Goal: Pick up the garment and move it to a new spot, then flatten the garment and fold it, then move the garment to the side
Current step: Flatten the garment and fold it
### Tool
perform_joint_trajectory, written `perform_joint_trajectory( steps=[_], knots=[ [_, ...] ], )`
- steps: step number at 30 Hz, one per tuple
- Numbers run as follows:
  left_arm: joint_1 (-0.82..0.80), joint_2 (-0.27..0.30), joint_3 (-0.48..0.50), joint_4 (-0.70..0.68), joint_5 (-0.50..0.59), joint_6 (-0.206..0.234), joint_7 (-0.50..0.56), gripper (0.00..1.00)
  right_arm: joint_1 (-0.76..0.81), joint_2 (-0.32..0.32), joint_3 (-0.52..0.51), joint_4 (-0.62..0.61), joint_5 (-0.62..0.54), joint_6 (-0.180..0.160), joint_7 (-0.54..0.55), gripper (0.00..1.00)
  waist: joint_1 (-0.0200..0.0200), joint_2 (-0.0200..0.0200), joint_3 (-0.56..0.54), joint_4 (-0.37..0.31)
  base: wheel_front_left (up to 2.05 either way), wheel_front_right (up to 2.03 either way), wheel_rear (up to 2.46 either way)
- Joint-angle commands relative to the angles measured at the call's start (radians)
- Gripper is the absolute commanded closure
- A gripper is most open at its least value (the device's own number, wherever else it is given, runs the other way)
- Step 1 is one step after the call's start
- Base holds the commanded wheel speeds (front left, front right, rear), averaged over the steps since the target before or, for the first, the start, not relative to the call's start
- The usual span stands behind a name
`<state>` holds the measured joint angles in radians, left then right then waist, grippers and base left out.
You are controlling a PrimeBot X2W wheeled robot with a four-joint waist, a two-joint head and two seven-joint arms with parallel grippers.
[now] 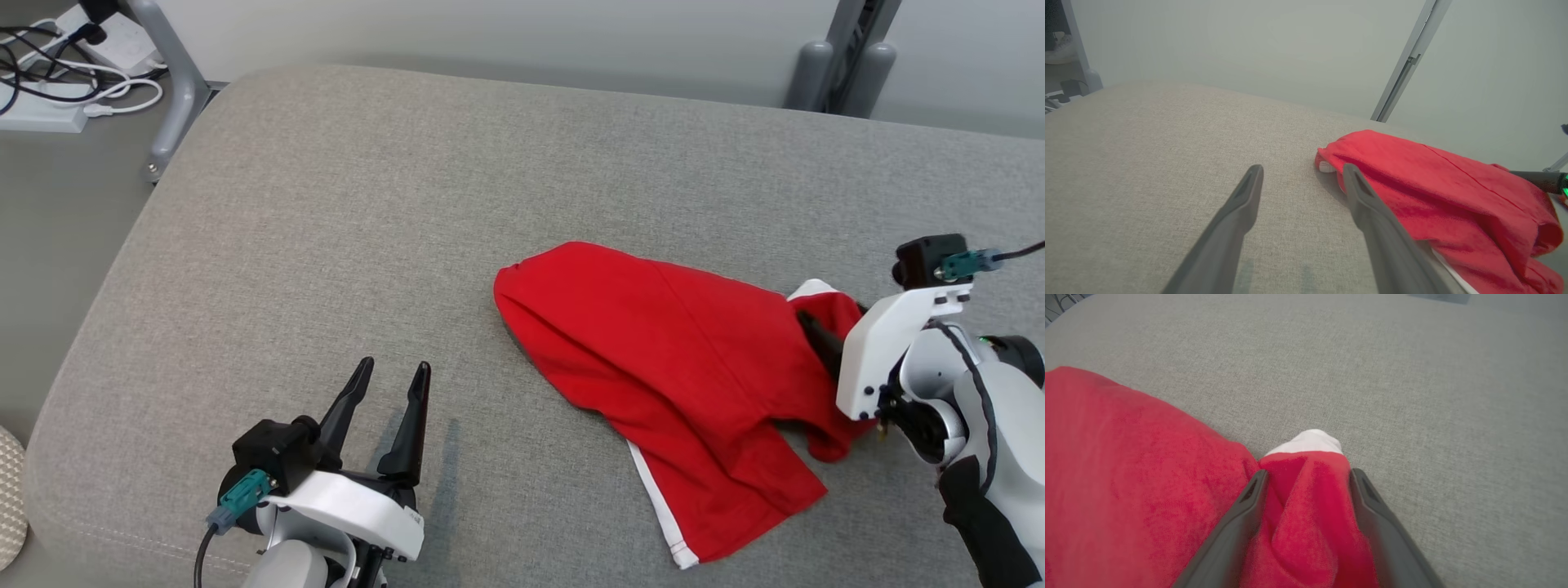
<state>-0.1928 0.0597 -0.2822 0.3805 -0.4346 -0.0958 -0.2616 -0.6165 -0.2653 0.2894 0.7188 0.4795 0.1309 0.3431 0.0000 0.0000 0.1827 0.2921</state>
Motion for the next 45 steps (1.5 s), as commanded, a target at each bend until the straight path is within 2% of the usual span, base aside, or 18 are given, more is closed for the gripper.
perform_joint_trajectory(
  steps=[1, 2, 3, 4, 7, 15, 24, 30, 34, 37, 39, 40, 45],
  knots=[
    [-0.016, 0.003, 0.006, 0.002, 0.004, -0.004, -0.003, 0.0, -0.008, -0.02, 0.021, 0.003, 0.023, 0.0, 0.027, 0.0, 0.0, 0.0, 0.002, 0.005, 0.0, 0.0, 0.0],
    [-0.017, 0.002, 0.007, 0.004, 0.006, -0.006, -0.003, 0.0, -0.004, -0.026, 0.047, 0.003, 0.047, 0.0, 0.053, 0.0, 0.0, 0.0, 0.002, 0.007, 0.0, 0.0, 0.0],
    [-0.018, 0.001, 0.009, 0.006, 0.008, -0.008, -0.003, 0.0, -0.002, -0.036, 0.07, -0.007, 0.061, 0.0, 0.067, 0.6, 0.0, 0.0, 0.002, 0.008, 0.0, 0.0, 0.0],
    [-0.019, -0.001, 0.01, 0.008, 0.009, -0.008, -0.003, 0.0, -0.005, -0.052, 0.091, -0.022, 0.069, 0.0, 0.064, 1.0, 0.0, 0.0, 0.003, 0.009, 0.0, 0.0, 0.0],
    [-0.025, -0.003, 0.012, 0.011, 0.013, -0.01, -0.003, 0.0, -0.019, -0.088, 0.121, -0.035, 0.084, -0.001, 0.028, 1.0, 0.0, 0.0, 0.006, 0.012, 0.0, 0.0, 0.0],
    [-0.029, -0.006, 0.014, 0.013, 0.014, -0.017, -0.003, 0.0, -0.098, -0.13, 0.139, -0.039, 0.041, -0.001, -0.121, 1.0, 0.0, 0.0, 0.012, 0.017, 0.0, 0.0, 0.0],
    [-0.047, -0.007, -0.013, 0.009, -0.01, -0.017, -0.003, 0.0, -0.295, -0.166, 0.107, 0.008, -0.156, -0.001, -0.402, 1.0, 0.0, 0.0, 0.035, 0.041, 0.0, 0.0, 0.0],
    [-0.057, -0.007, -0.04, 0.002, -0.031, -0.01, -0.003, 0.0, -0.383, -0.167, 0.075, 0.14, -0.296, -0.001, -0.493, 1.0, 0.0, 0.0, 0.059, 0.071, 0.0, 0.0, 0.0],
    [-0.067, -0.007, -0.056, -0.003, -0.043, -0.005, -0.003, 0.0, -0.416, -0.167, 0.006, 0.272, -0.391, -0.001, -0.506, 1.0, 0.0, 0.0, 0.076, 0.089, 0.0, 0.0, 0.0],
    [-0.069, -0.007, -0.065, -0.007, -0.049, 0.001, -0.003, 0.0, -0.42, -0.146, -0.051, 0.372, -0.44, -0.001, -0.472, 1.0, 0.0, 0.0, 0.083, 0.095, 0.0, 0.0, 0.0],
    [-0.07, -0.007, -0.067, -0.007, -0.051, 0.005, -0.003, 0.0, -0.423, -0.138, -0.084, 0.413, -0.47, -0.001, -0.464, 0.65, 0.0, 0.0, 0.086, 0.093, 0.0, 0.0, 0.0],
    [-0.07, -0.007, -0.065, -0.008, -0.052, 0.008, -0.003, 0.0, -0.422, -0.129, -0.104, 0.438, -0.473, -0.001, -0.455, 0.0, 0.0, 0.0, 0.086, 0.089, 0.0, 0.0, 0.0],
    [-0.069, -0.007, -0.046, -0.003, -0.036, 0.008, -0.003, 0.0, -0.412, -0.073, -0.152, 0.485, -0.517, -0.001, -0.47, 0.0, 0.0, 0.0, 0.067, 0.044, 0.0, 0.0, 0.0]
  ],
)
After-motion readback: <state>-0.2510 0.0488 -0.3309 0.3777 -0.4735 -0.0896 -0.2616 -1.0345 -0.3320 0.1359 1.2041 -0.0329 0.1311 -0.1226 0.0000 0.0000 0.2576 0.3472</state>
